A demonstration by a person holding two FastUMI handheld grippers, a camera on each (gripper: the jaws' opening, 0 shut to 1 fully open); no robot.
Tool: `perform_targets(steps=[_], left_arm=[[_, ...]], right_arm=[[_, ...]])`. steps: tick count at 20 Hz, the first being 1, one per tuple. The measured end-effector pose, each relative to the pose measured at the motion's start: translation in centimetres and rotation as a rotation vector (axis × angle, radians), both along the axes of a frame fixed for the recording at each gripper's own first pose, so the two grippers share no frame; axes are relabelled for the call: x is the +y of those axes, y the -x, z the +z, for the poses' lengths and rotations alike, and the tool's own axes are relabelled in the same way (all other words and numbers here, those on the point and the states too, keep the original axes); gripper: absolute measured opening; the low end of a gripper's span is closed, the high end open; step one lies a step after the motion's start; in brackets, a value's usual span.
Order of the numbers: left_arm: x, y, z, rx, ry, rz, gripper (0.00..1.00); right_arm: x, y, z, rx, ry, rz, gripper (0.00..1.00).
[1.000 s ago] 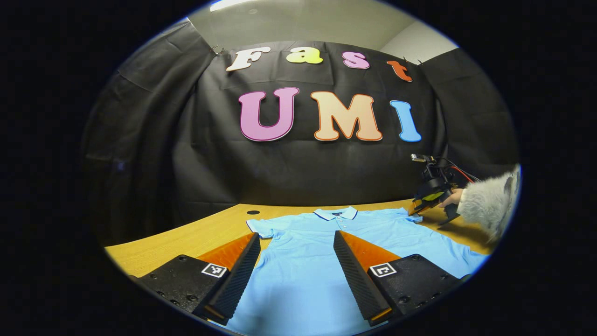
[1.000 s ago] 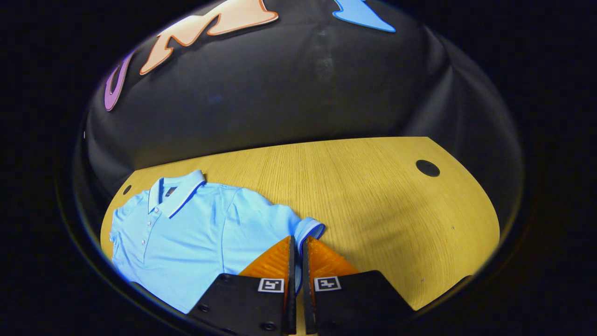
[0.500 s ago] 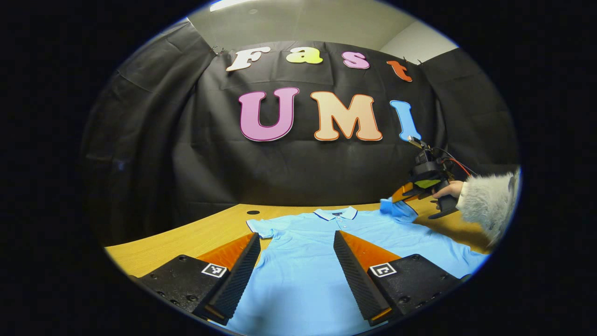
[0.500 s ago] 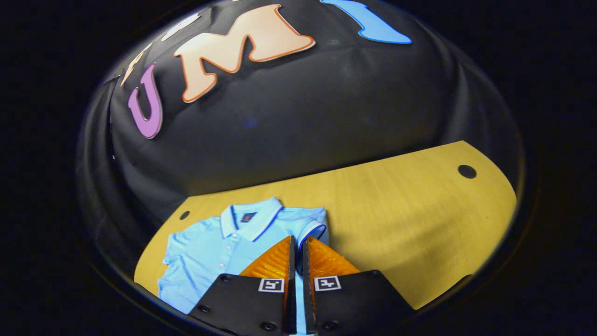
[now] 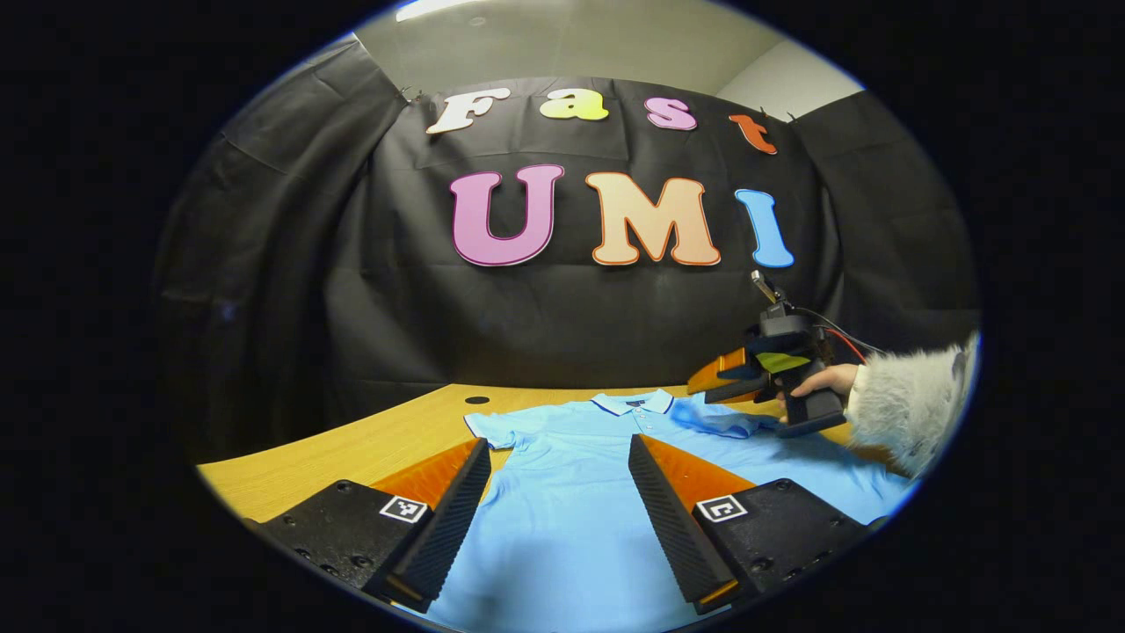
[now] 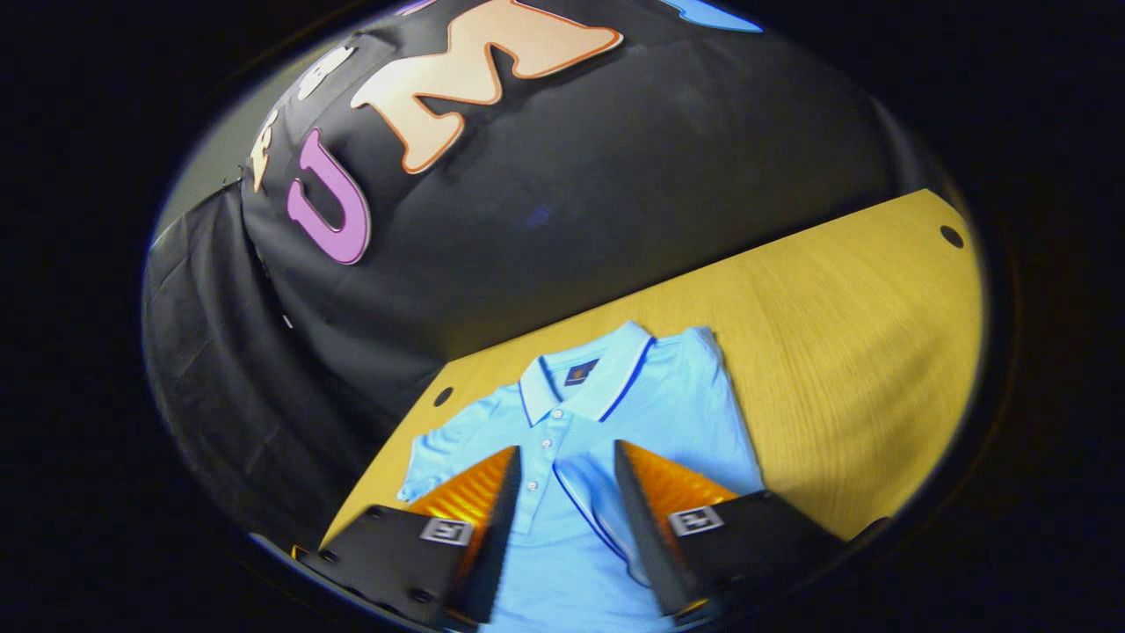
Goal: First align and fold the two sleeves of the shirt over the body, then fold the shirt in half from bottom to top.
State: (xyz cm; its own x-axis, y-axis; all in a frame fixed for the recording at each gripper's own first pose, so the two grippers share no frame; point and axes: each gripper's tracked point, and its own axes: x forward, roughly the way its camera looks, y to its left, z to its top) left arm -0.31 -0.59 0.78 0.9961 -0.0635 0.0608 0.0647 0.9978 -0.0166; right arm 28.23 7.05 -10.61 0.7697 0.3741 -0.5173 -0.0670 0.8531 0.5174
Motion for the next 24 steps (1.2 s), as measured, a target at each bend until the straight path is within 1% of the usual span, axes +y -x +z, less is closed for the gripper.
perform_targets(steps=[2, 3, 5, 8, 10, 12, 14, 16, 19, 21, 24], left_arm=[[0.0, 0.0, 0.0, 0.000, -0.001, 0.000, 0.94], [0.0, 0.0, 0.0, -0.001, 0.000, 0.000, 0.94], [0.1, 0.0, 0.0, -0.001, 0.000, 0.000, 0.94], [0.0, 0.1, 0.0, -0.001, -0.001, -0.001, 0.94], [0.0, 0.1, 0.0, -0.001, -0.003, -0.006, 0.94], [0.0, 0.1, 0.0, 0.000, -0.007, -0.014, 0.94], [-0.1, -0.1, -0.2, 0.014, -0.005, -0.022, 0.94], [0.0, -0.2, -1.1, 0.060, 0.008, -0.038, 0.94], [0.3, -1.3, -2.5, 0.159, 0.060, -0.062, 0.94], [1.8, -2.5, -3.3, 0.219, 0.085, -0.053, 0.94], [4.2, -4.0, -3.6, 0.279, 0.121, -0.044, 0.95]], right_arm=[[-0.3, 0.8, 0.6, -0.026, 0.048, 0.025, 0.97], [-0.4, 1.2, 1.2, -0.046, 0.071, 0.029, 0.97], [-0.4, 2.7, 2.9, -0.086, 0.072, 0.035, 0.98], [-1.2, 5.9, 5.3, -0.138, 0.061, 0.027, 0.97], [-2.0, 8.6, 6.2, -0.163, 0.075, 0.030, 0.98], [-3.2, 11.3, 6.4, -0.184, 0.127, 0.037, 0.98], [-4.4, 13.6, 6.6, -0.231, 0.203, 0.039, 0.98], [-5.2, 15.7, 7.3, -0.287, 0.247, 0.033, 0.98], [-6.4, 18.2, 8.6, -0.362, 0.247, -0.004, 0.97], [-7.2, 19.7, 9.1, -0.398, 0.267, -0.015, 0.97], [-7.7, 21.8, 10.2, -0.439, 0.281, -0.017, 0.97]])
